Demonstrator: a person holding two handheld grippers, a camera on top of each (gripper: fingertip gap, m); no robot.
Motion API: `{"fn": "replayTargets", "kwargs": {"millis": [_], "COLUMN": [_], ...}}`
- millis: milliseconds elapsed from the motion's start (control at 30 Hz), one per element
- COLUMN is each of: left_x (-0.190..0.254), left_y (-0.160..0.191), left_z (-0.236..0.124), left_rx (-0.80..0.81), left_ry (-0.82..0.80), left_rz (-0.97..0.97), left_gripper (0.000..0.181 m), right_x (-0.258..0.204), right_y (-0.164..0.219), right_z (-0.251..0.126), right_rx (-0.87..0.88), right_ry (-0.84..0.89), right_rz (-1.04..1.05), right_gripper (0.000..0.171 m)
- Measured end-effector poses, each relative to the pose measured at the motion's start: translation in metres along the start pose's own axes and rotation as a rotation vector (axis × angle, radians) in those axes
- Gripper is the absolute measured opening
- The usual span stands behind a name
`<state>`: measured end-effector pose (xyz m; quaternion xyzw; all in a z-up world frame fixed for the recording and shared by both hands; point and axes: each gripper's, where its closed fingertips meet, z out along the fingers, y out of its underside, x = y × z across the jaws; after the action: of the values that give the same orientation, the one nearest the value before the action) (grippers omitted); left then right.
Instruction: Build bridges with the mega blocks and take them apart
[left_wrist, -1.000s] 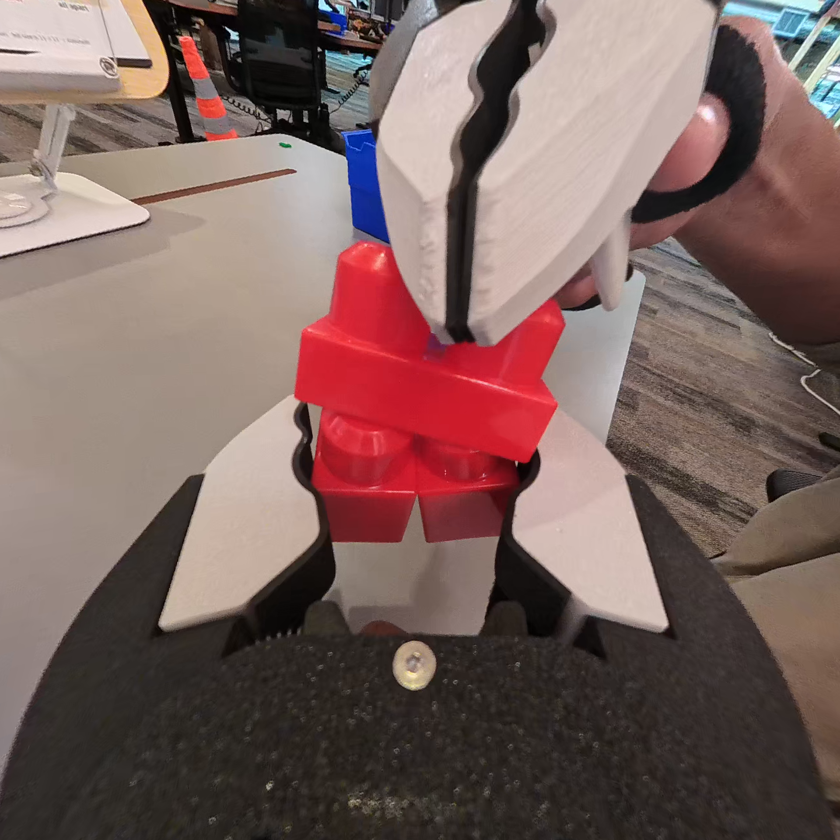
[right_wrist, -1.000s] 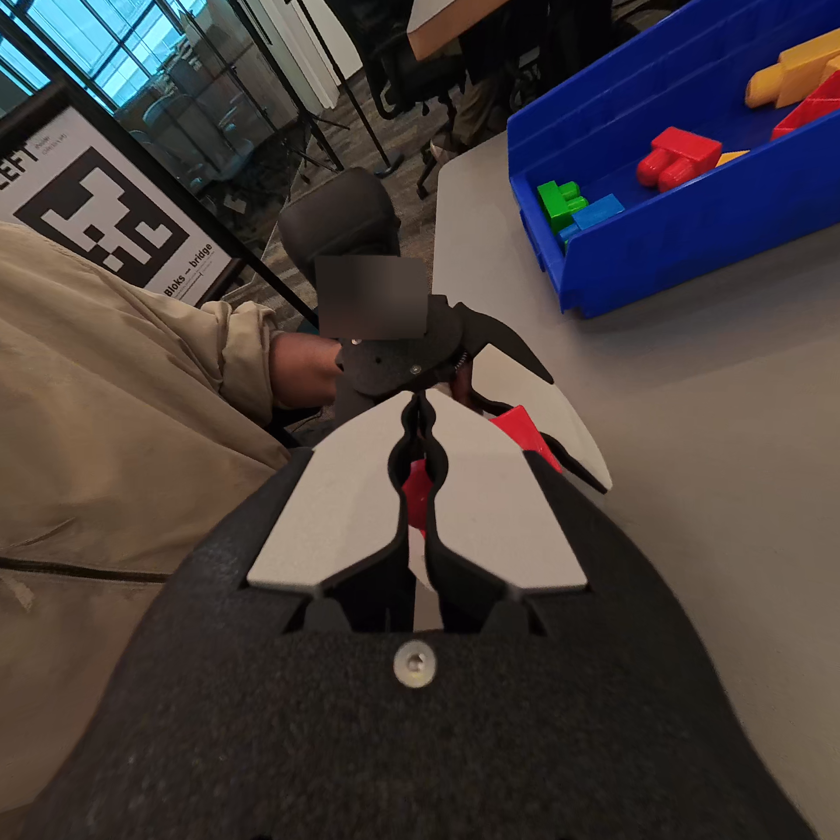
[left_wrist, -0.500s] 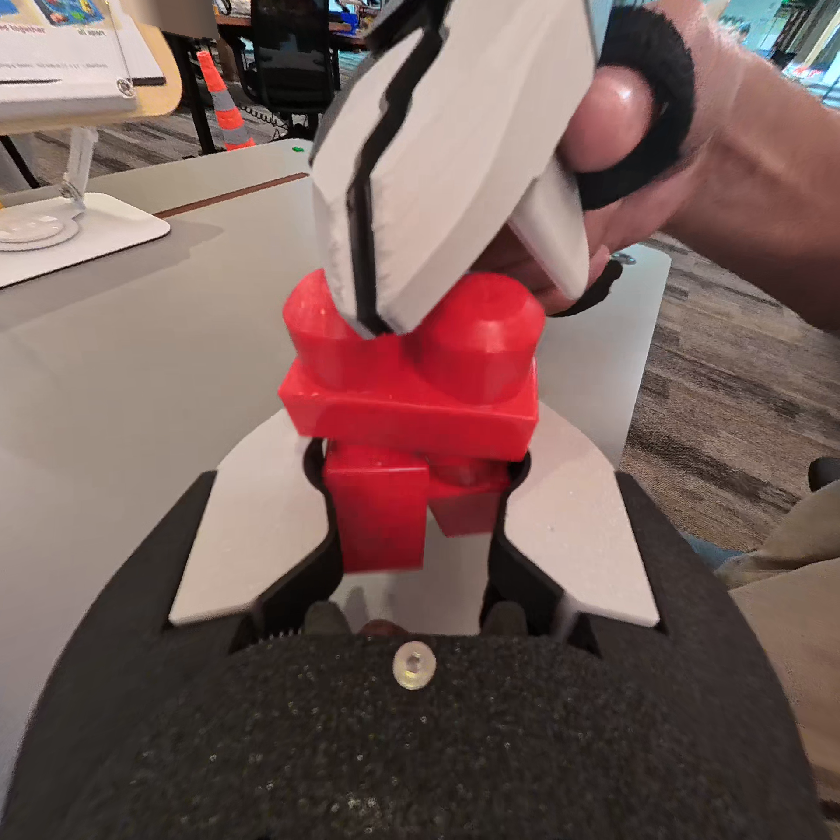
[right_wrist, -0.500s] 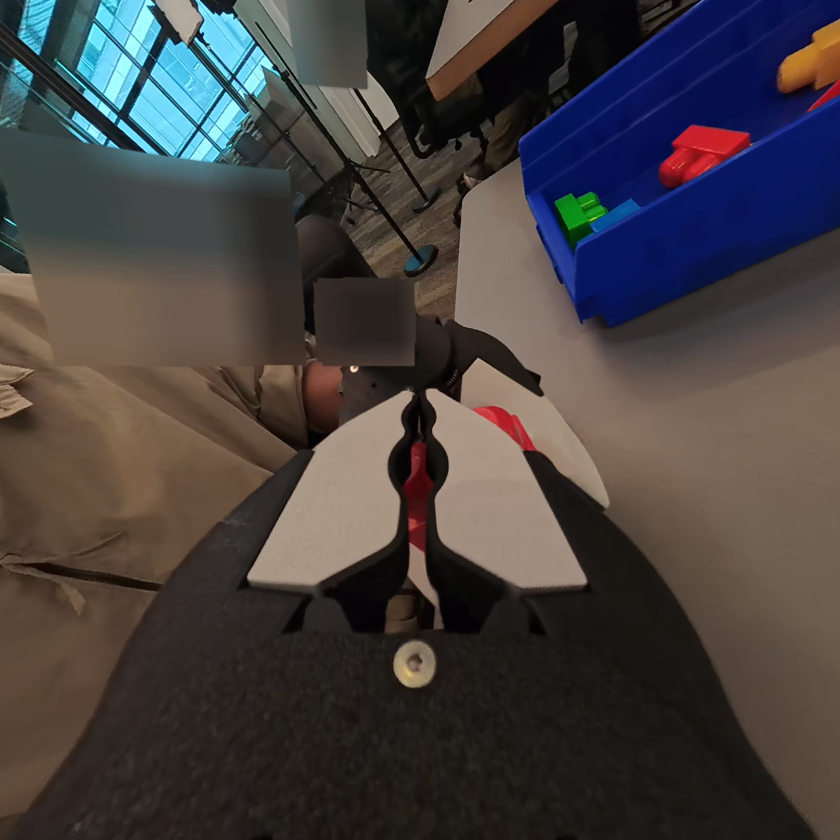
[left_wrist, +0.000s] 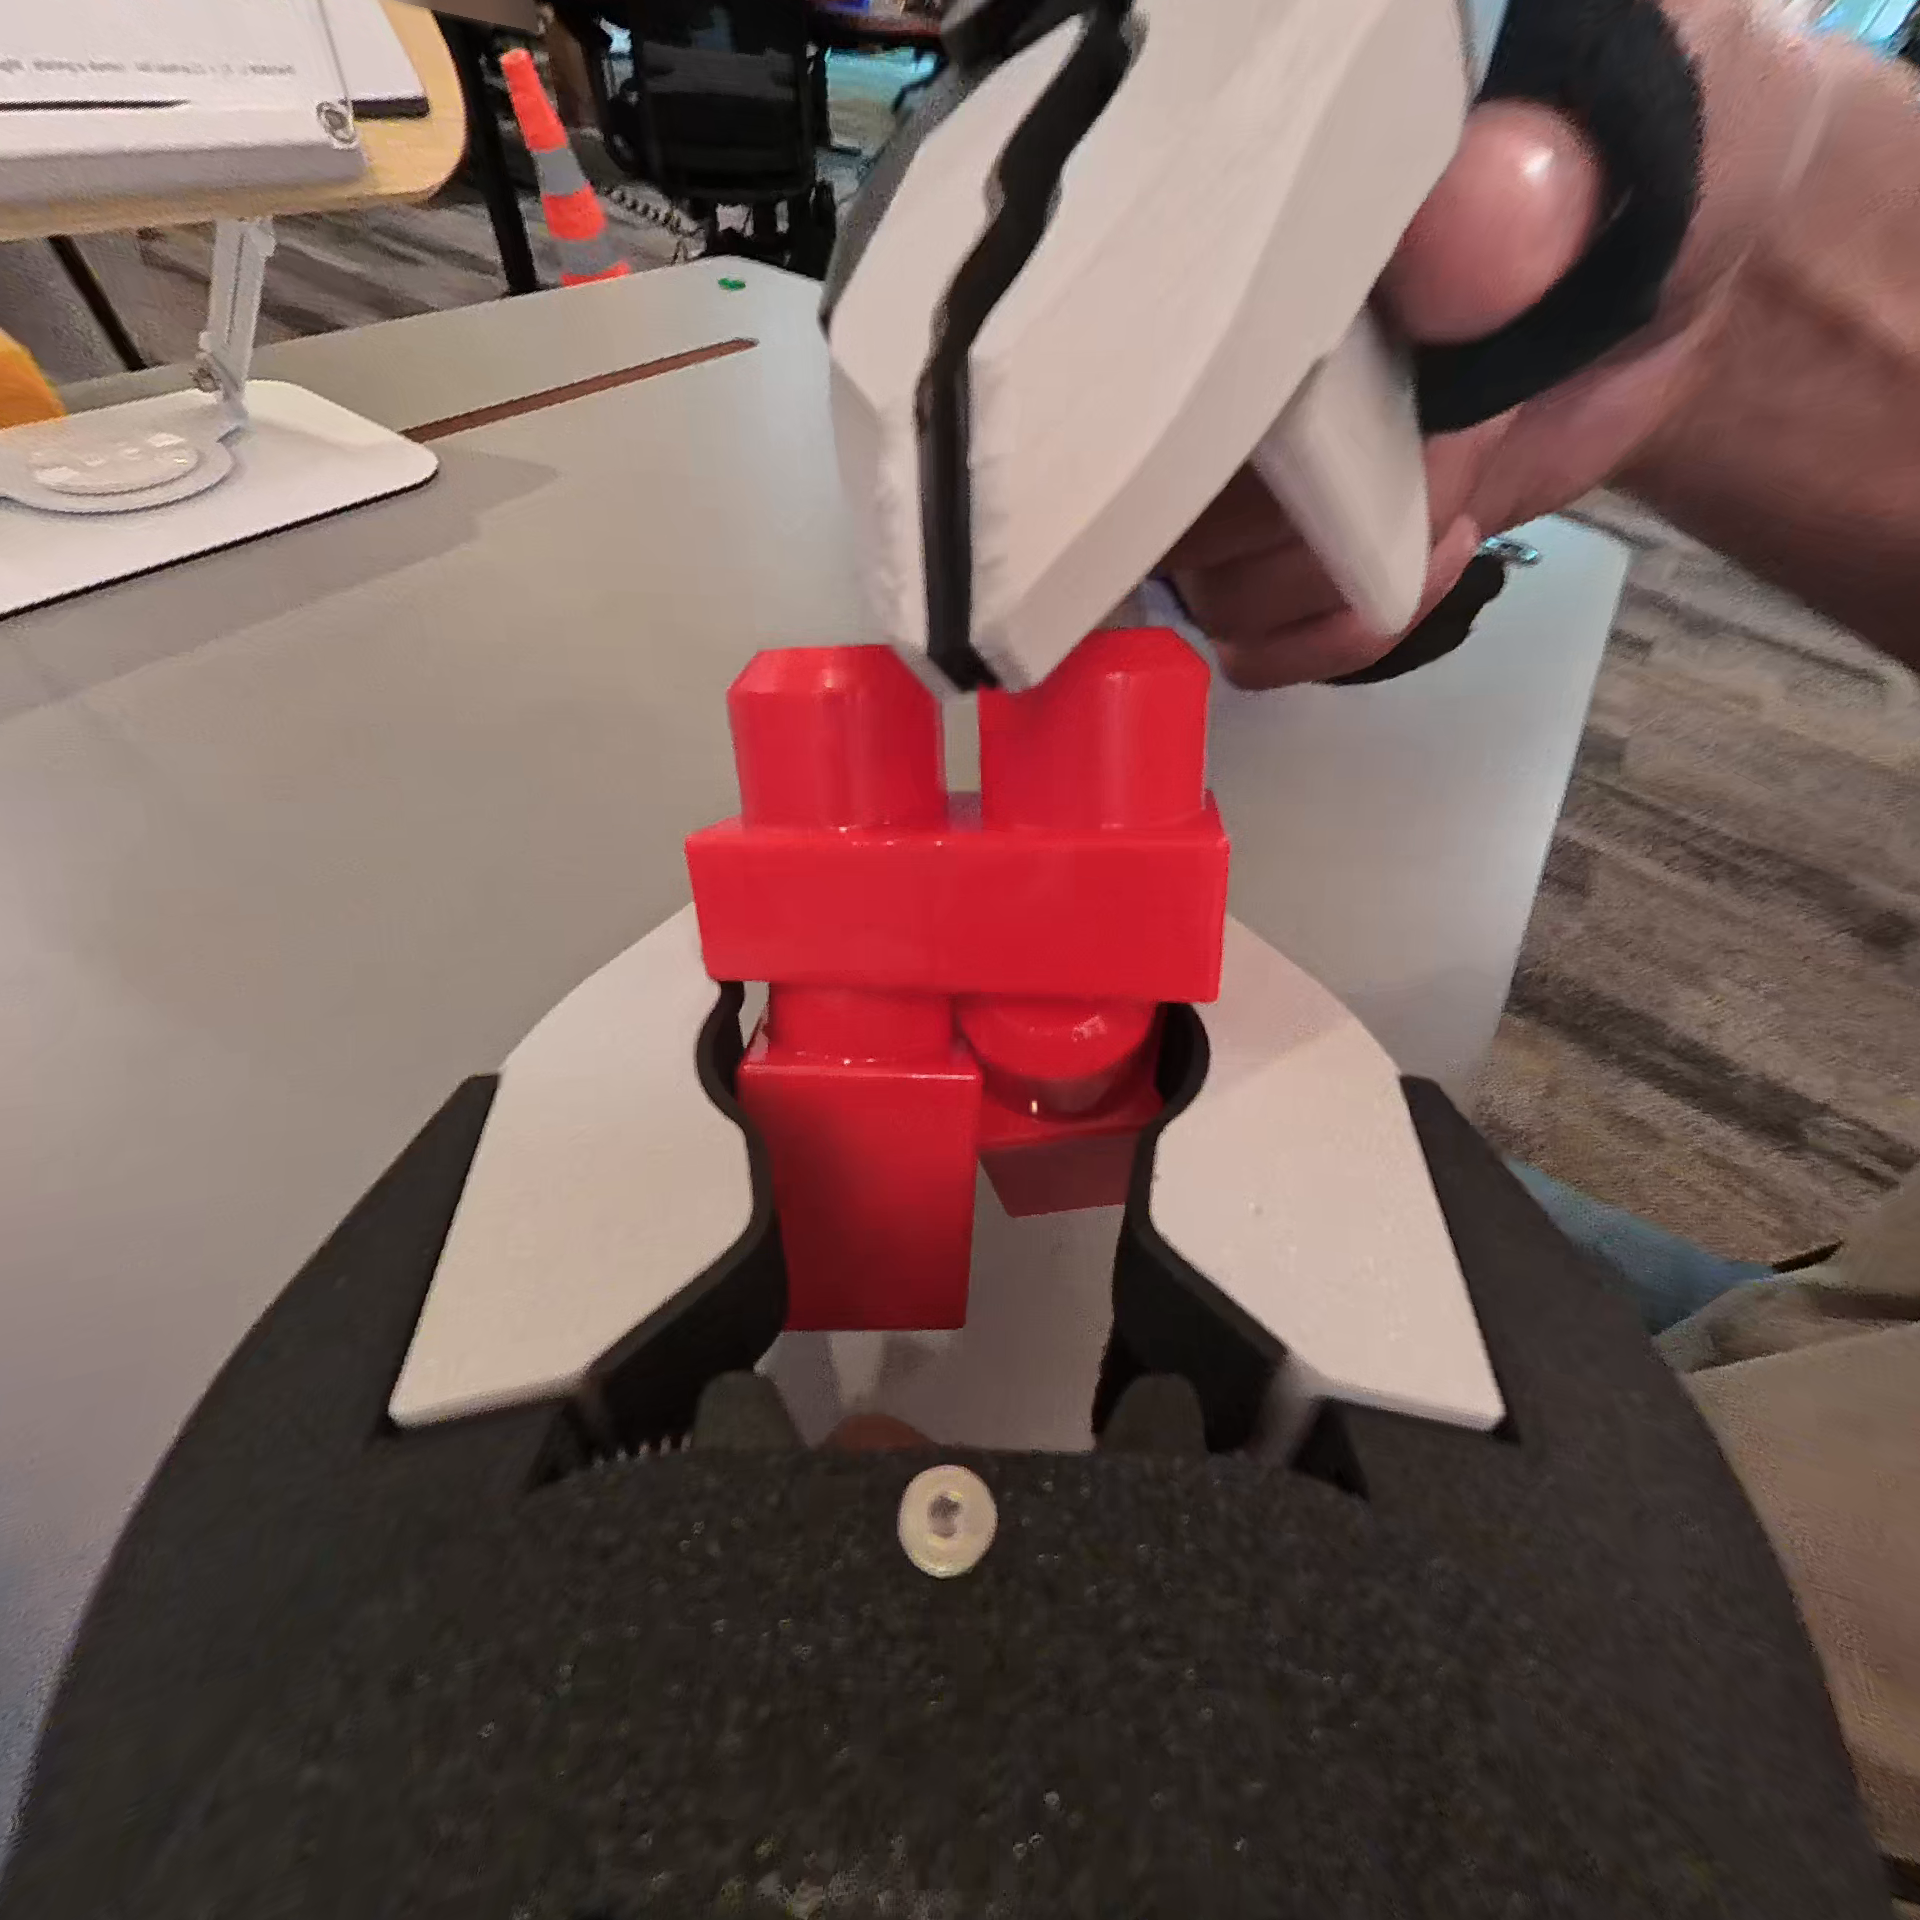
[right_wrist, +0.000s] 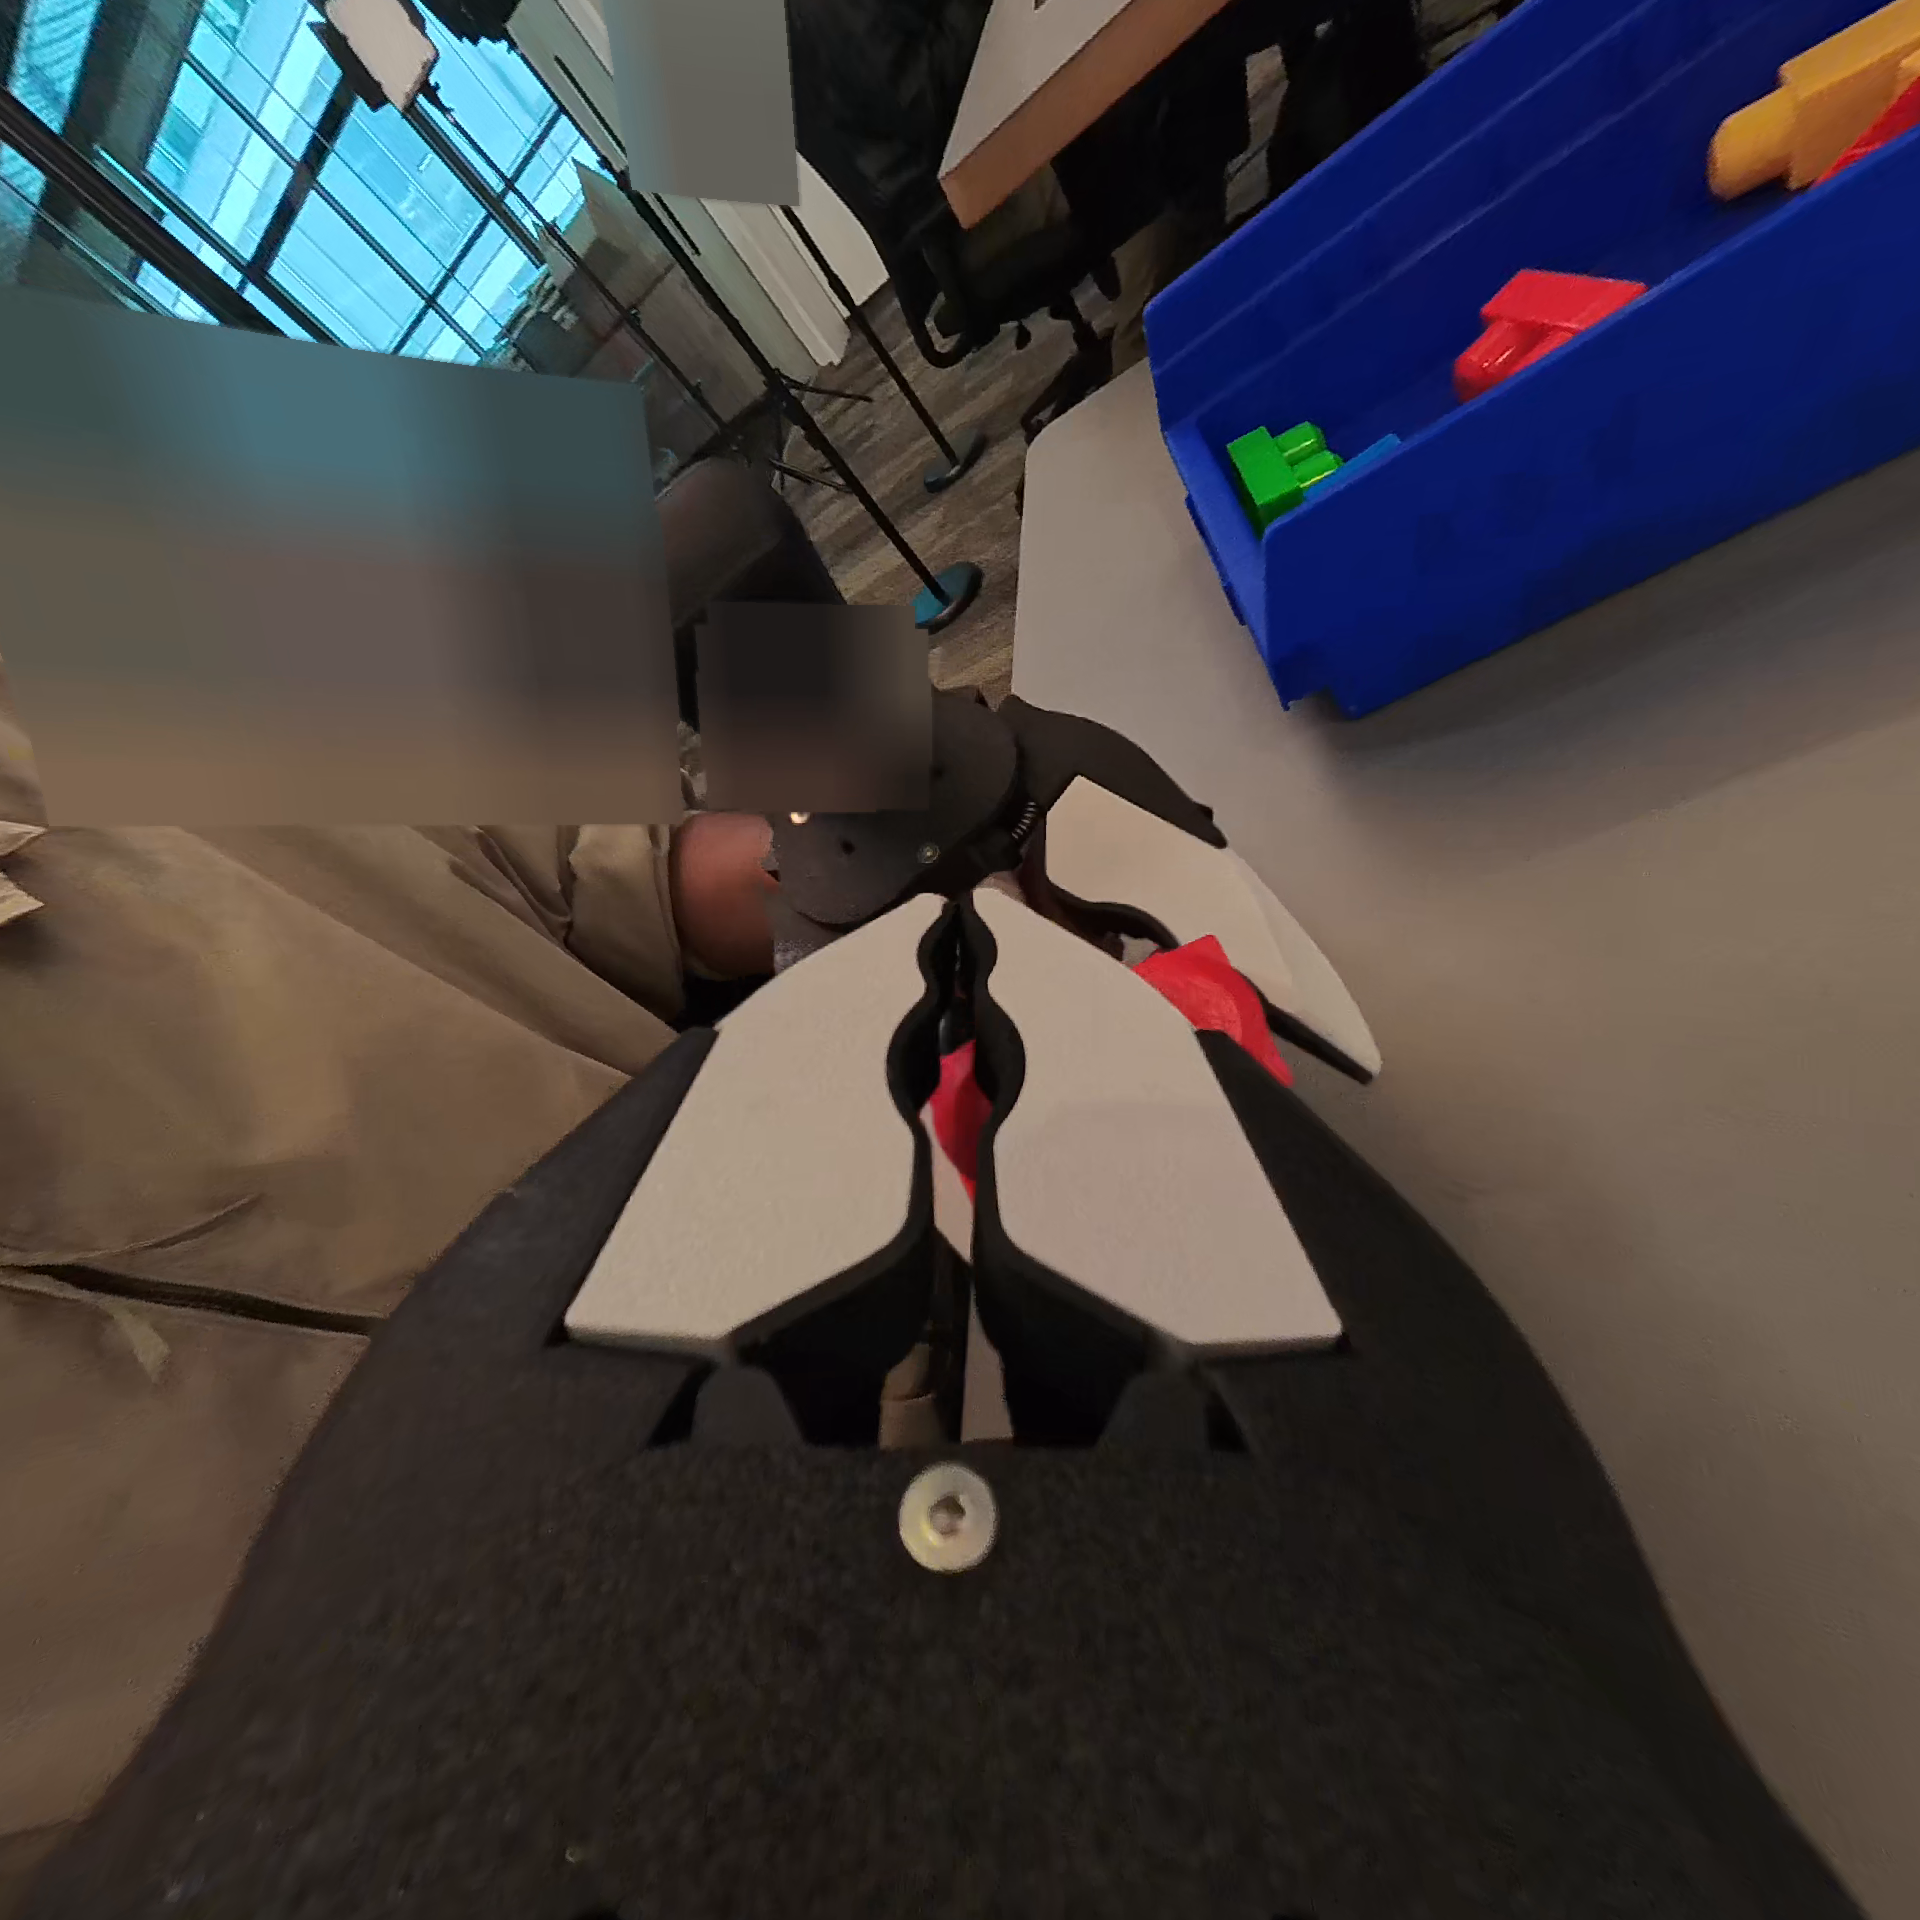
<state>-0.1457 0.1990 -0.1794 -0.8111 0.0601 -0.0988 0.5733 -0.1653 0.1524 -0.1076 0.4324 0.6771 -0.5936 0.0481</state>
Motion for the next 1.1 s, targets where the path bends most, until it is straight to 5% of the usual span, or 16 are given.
{"fn": "replayTargets", "kwargs": {"millis": [600, 800, 933, 1100], "left_x": [-0.032, -0.032, -0.028, -0.02], "left_y": [0.063, 0.063, 0.067, 0.067], "left_z": [0.019, 0.017, 0.014, 0.013], "left_rx": [-0.372, -0.334, -0.325, -0.313], "left_ry": [-0.183, -0.186, -0.178, -0.169], "left_rz": [-0.04, -0.082, -0.106, -0.101], "left_gripper": [0.077, 0.077, 0.078, 0.085], "right_x": [0.051, 0.046, 0.05, 0.039], "right_y": [0.058, 0.043, 0.064, 0.092], "right_z": [0.012, -0.045, -0.08, -0.096], "right_rx": [-0.047, 0.09, 0.106, 0.128], "right_ry": [0.087, 0.288, 0.54, 0.64], "right_rz": [0.092, -0.008, -0.089, -0.107], "right_gripper": [0.0, 0.0, 0.0, 0.0]}}
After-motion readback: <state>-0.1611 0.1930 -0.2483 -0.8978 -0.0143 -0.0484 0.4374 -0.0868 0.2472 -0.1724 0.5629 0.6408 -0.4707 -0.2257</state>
